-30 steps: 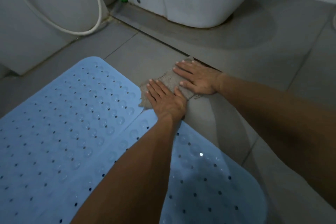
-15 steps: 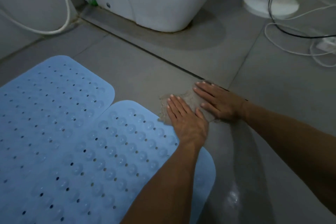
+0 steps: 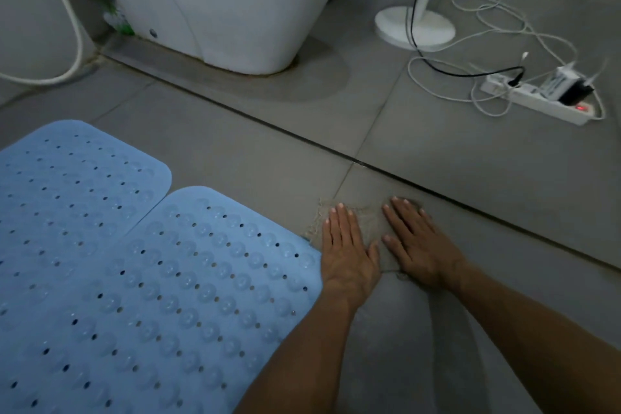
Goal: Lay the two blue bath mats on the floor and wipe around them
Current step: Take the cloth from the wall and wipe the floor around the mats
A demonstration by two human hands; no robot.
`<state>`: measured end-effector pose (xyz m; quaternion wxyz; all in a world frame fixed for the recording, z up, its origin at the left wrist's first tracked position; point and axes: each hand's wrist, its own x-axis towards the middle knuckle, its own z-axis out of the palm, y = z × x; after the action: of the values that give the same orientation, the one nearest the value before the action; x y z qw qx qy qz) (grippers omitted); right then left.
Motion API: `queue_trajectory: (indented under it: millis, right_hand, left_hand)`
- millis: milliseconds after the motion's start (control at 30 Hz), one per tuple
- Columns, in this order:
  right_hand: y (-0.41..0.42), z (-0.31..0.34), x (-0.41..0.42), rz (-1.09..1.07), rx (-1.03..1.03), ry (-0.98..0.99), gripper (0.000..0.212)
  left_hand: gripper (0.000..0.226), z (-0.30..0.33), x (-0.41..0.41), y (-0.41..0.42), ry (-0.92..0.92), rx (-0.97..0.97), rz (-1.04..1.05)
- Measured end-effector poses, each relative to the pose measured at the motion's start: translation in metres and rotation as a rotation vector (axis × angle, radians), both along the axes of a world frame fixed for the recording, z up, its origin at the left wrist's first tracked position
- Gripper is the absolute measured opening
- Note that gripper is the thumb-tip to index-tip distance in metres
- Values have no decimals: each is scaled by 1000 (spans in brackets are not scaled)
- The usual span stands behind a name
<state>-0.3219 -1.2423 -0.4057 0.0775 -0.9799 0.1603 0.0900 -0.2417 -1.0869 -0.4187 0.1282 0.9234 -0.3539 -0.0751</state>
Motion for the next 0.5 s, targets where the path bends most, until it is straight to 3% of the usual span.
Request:
queue_trajectory:
  millis: [167, 500]
  right_hand:
    - [29, -5, -43, -191, 22, -31, 70]
    - [93, 1, -110, -423, 61, -2, 79]
  left_hand:
    - [69, -5, -14, 10, -87, -38, -150]
    - [65, -9, -62, 36, -75, -64, -288]
